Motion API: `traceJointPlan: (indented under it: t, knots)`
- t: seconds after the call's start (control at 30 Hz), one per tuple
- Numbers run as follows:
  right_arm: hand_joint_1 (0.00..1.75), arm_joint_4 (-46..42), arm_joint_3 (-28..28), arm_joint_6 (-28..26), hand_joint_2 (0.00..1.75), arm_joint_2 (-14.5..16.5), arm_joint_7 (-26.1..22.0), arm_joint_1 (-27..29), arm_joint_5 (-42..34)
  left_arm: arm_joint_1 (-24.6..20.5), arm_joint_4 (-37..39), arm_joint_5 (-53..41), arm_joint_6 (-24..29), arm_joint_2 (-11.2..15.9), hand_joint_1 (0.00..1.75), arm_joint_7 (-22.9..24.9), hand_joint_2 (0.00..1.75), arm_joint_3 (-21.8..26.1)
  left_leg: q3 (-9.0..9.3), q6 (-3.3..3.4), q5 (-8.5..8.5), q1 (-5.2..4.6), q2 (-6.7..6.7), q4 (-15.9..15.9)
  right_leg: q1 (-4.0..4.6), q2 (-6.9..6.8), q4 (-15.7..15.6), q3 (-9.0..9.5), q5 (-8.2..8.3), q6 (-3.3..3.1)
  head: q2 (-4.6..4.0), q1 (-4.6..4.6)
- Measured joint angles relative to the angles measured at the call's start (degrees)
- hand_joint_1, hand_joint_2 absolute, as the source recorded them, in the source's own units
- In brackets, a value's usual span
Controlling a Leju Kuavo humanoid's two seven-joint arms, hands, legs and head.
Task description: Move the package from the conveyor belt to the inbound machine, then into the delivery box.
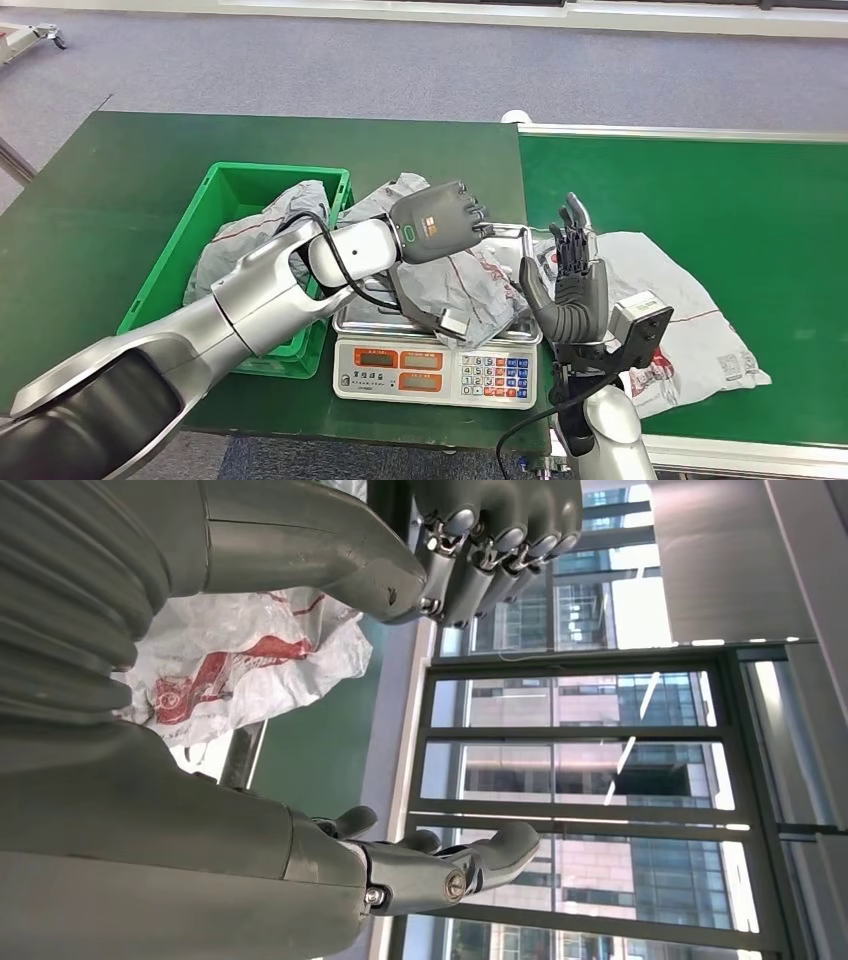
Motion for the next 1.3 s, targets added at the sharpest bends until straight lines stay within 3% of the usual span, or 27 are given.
traceJointPlan:
  t: [0.33, 0.37, 0.47, 0.5, 0.73, 1.0, 1.3]
  knots:
    - [0.0, -0.02, -0.07, 0.11, 1.75, 0.0, -0.1, 0.09, -0.37, 1.49, 1.78, 0.01, 1.27, 3.56, 1.75, 0.27, 1.75, 4.17, -0.01, -0.05, 0.03, 0.01, -0.01, 0.0, 0.05, 0.0, 0.03, -0.03, 0.0, -0.01, 0.0, 0.0]
    - [0.0, -0.02, -0.08, 0.17, 1.75, 0.0, -0.09, 0.14, -0.37, 1.75, 1.95, -0.05, 1.37, 3.88, 1.56, 0.65, 1.75, 4.57, -0.02, -0.05, 0.03, 0.01, 0.0, -0.01, 0.04, 0.01, 0.03, -0.03, 0.0, -0.01, 0.0, 0.01]
    - [0.0, -0.03, -0.27, 0.77, 1.75, 0.0, -0.07, 0.66, -0.18, 3.59, 2.54, 0.84, 2.94, 5.34, 0.25, 0.38, 1.75, 6.92, 0.0, -0.04, 0.02, 0.0, 0.03, -0.01, 0.02, 0.03, 0.03, -0.03, -0.01, -0.01, 0.0, 0.01]
    - [0.0, -0.04, -0.39, 1.08, 1.75, 0.0, -0.07, 0.88, -0.05, 4.68, 2.7, 2.0, 3.63, 5.8, 0.0, -0.72, 1.75, 8.12, 0.0, -0.05, 0.02, 0.0, 0.04, -0.01, 0.02, 0.05, 0.03, -0.05, -0.01, -0.01, 0.0, 0.01]
    - [0.0, -0.9, -0.94, 2.07, 1.75, 0.26, 0.99, 1.38, 0.98, 11.87, 3.0, 10.6, 3.9, 6.48, 0.0, -8.42, 1.75, 16.29, -0.04, -0.07, 0.05, 0.0, -0.03, -0.01, 0.05, -0.01, 0.03, -0.12, -0.01, -0.02, 0.0, -0.01]
    - [0.0, -1.95, -1.13, 1.98, 1.75, 0.72, 1.89, 1.37, 1.82, 11.68, 5.69, 15.61, 0.22, 2.11, 0.0, -11.78, 1.75, 18.25, -0.04, -0.06, 0.05, -0.02, -0.03, 0.0, -0.04, -0.01, 0.03, -0.11, 0.02, 0.02, 0.0, 0.01]
    - [0.0, -1.95, -1.14, 1.9, 1.75, 0.72, 0.78, 2.34, 1.83, 11.42, 5.76, 21.99, -2.79, 1.61, 0.0, -15.39, 1.75, 19.15, -0.04, -0.07, 0.05, -0.01, -0.02, -0.01, 0.05, 0.0, 0.05, -0.14, 0.01, 0.0, 0.0, 0.0]
